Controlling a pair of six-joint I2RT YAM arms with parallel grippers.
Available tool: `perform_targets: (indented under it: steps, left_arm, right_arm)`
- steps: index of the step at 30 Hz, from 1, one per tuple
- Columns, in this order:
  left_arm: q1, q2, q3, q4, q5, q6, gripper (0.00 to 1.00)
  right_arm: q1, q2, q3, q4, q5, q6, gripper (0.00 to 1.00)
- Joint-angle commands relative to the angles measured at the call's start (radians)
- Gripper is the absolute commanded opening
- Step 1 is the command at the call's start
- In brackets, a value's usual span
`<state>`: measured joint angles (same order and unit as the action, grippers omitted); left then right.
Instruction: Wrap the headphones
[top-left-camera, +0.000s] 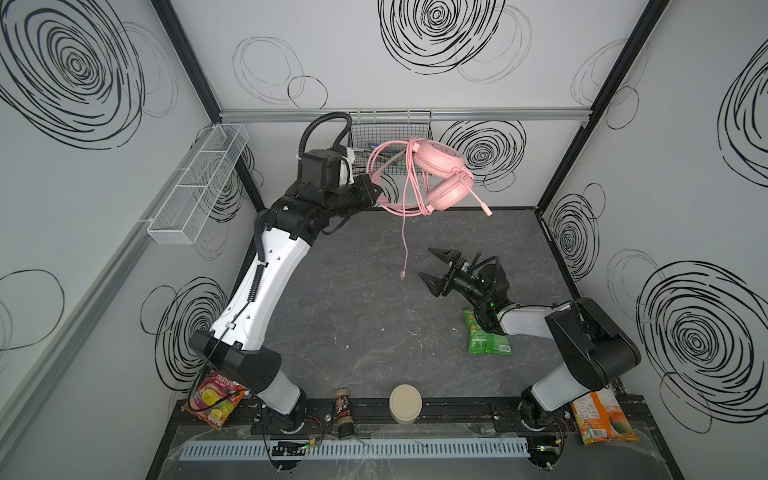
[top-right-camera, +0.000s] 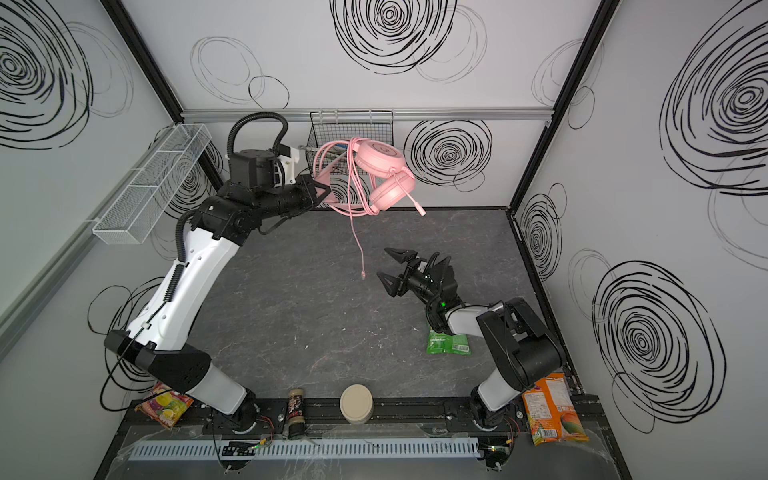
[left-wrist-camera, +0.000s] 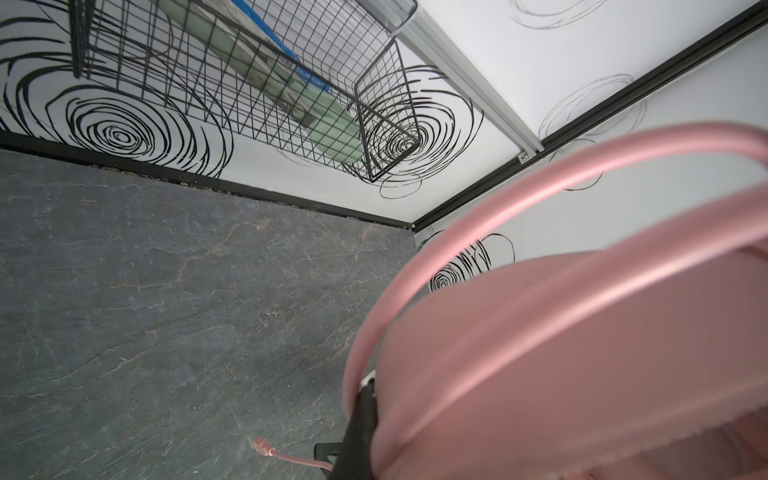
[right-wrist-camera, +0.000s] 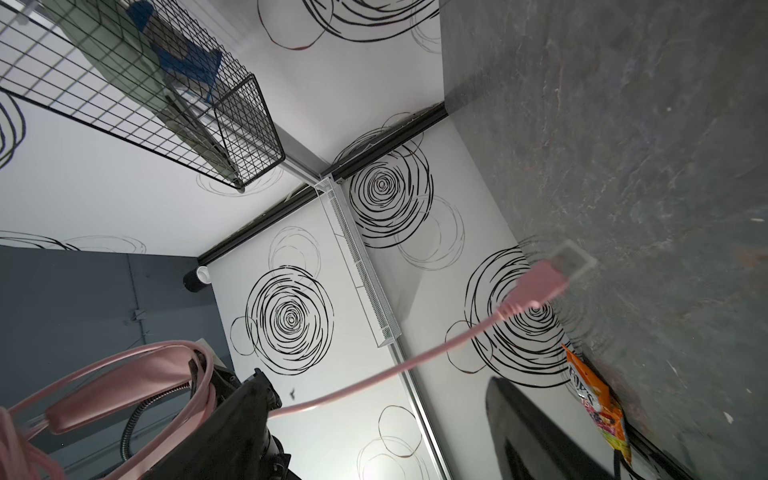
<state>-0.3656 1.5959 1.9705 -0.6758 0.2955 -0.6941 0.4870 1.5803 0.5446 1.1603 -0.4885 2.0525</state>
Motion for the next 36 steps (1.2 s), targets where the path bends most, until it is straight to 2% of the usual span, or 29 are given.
perform_targets:
  steps: [1,8,16,25,31,36]
  left_arm:
    - [-0.009,-0.044,-0.006,0.18,0.071,-0.037,0.0]
    - [-0.033,-0.035,-0.017,0.203,0.056,-0.051,0.0]
    - [-0.112,0.004,0.025,0.184,-0.029,-0.043,0.0]
    - [-0.163,0.05,0.067,0.182,-0.07,-0.042,0.0]
    - [-0.166,0.068,0.124,0.141,-0.089,-0.01,0.0]
    - [-0.128,0.051,0.119,0.111,-0.09,0.014,0.0]
  right_arm:
    - [0.01,-0.025,0.004,-0.027,-0.011,-0.005,0.89]
    - [0.054,0.032,0.004,0.069,0.029,0.052,0.91]
    - [0.086,0.076,0.028,0.119,0.051,0.088,0.97]
    - [0.088,0.098,0.02,0.181,0.066,0.123,0.97]
    - [0.078,0.089,-0.007,0.185,0.064,0.115,0.97]
    - [0.052,0.048,-0.009,0.135,0.062,0.083,0.97]
